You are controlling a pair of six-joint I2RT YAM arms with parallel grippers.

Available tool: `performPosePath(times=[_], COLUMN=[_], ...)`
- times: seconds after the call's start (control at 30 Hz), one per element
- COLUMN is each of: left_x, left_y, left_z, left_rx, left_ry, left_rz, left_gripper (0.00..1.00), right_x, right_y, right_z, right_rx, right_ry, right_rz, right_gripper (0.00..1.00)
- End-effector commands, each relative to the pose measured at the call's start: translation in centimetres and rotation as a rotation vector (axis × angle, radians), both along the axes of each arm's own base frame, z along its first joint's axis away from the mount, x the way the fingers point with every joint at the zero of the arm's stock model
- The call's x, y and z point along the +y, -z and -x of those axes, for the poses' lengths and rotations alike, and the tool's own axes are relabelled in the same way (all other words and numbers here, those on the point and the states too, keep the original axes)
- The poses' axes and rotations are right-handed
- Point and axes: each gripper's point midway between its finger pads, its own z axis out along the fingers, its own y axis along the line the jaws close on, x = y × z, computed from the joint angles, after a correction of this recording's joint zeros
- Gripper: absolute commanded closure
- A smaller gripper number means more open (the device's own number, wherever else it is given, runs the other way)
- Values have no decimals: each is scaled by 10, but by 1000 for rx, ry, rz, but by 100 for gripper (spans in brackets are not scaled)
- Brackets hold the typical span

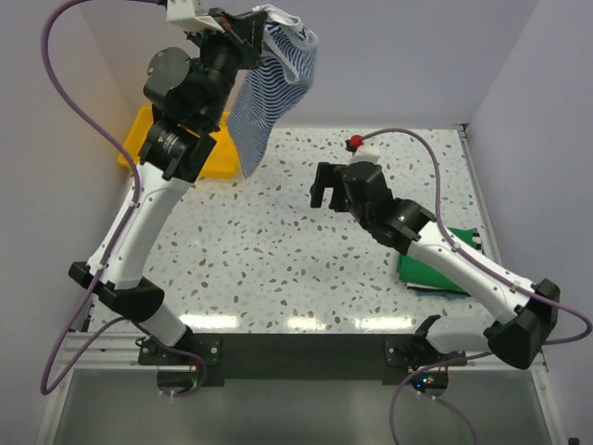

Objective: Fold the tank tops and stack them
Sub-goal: Move the tank top to the center of the board, then flatten the tank top out

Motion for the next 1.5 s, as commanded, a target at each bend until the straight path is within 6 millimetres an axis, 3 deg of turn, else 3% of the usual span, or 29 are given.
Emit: performPosePath(times=[0.0, 0.1, 0.2, 0.23, 0.3, 0.33, 0.37, 0.43, 0.47, 0.53, 0.6, 0.67, 0.7, 0.73, 0.77, 0.8, 0.83, 0.87, 0.9, 0.93, 0.97, 1.0, 1.03, 1.1, 1.13, 1.27, 1.47], left_x=[-1, 3, 9, 4, 16, 13, 24, 10, 5, -1, 0, 5, 10, 3, 2, 0, -16, -20, -28, -42, -46, -53, -66, -77, -91, -120, -148], left_y=[-34, -29, 15, 50, 97, 142, 165, 235, 271, 307, 320, 332, 336, 339, 331, 338, 369, 367, 378, 413, 416, 426, 453, 471, 482, 513, 530], left_z=[43, 50, 25, 9, -21, -37, -52, -76, -89, -92, -91, -81, -67, -53, -37, -24, 5, 25, 42, 75, 93, 110, 142, 170, 194, 234, 259], left_rx=[-76, -25, 107, 185, 293, 375, 419, 554, 622, 696, 721, 774, 789, 798, 790, 802, 860, 855, 870, 938, 943, 956, 1005, 1033, 1046, 1095, 1089], left_ry=[43, 55, -18, -17, -46, -36, -45, 22, 33, 57, 53, 36, 24, 29, 28, 13, 41, 55, 85, 125, 147, 171, 217, 257, 314, 374, 404], left_rz=[13, 42, 30, -1, 18, -8, 7, -33, -58, -89, -109, -122, -127, -142, -146, -165, -210, -208, -214, -245, -242, -249, -291, -328, -370, -498, -614], left_gripper=[100, 100, 100, 100, 100, 92, 84, 71, 57, 42, 38, 37, 37, 38, 38, 39, 39, 42, 44, 47, 50, 53, 54, 57, 60, 61, 58], right_x=[-33, -44, -53, -55, -57, -58, -60, -57, -57, -52, -49, -50, -52, -59, -58, -58, -61, -58, -58, -57, -55, -50, -46, -39, -37, -42, -67], right_y=[-31, -38, -31, -28, -14, -8, 6, 26, 42, 62, 79, 103, 110, 128, 133, 140, 155, 159, 166, 176, 182, 188, 194, 203, 207, 217, 215], right_z=[3, 11, 16, 17, 20, 21, 23, 26, 29, 37, 45, 61, 67, 77, 84, 90, 97, 103, 106, 109, 111, 115, 115, 118, 119, 121, 123], right_rx=[-89, -104, -88, -80, -58, -48, -22, 20, 55, 110, 156, 227, 249, 290, 317, 336, 361, 376, 387, 398, 407, 429, 428, 453, 453, 475, 460], right_ry=[115, 131, 151, 156, 160, 160, 165, 145, 141, 106, 79, 53, 52, 57, 53, 48, 45, 31, 29, 21, 12, -12, -21, -40, -45, 1, 112], right_rz=[-20, -36, -18, -9, 9, 16, 36, 60, 76, 81, 76, 78, 77, 96, 67, 60, 62, 32, 27, 17, 9, -4, -26, -51, -67, -79, -49], right_gripper=[1, 1, 1, 1, 1, 1, 1, 1, 1, 1, 1, 2, 2, 3, 4, 8, 11, 15, 23, 27, 29, 30, 30, 30, 30, 32, 40])
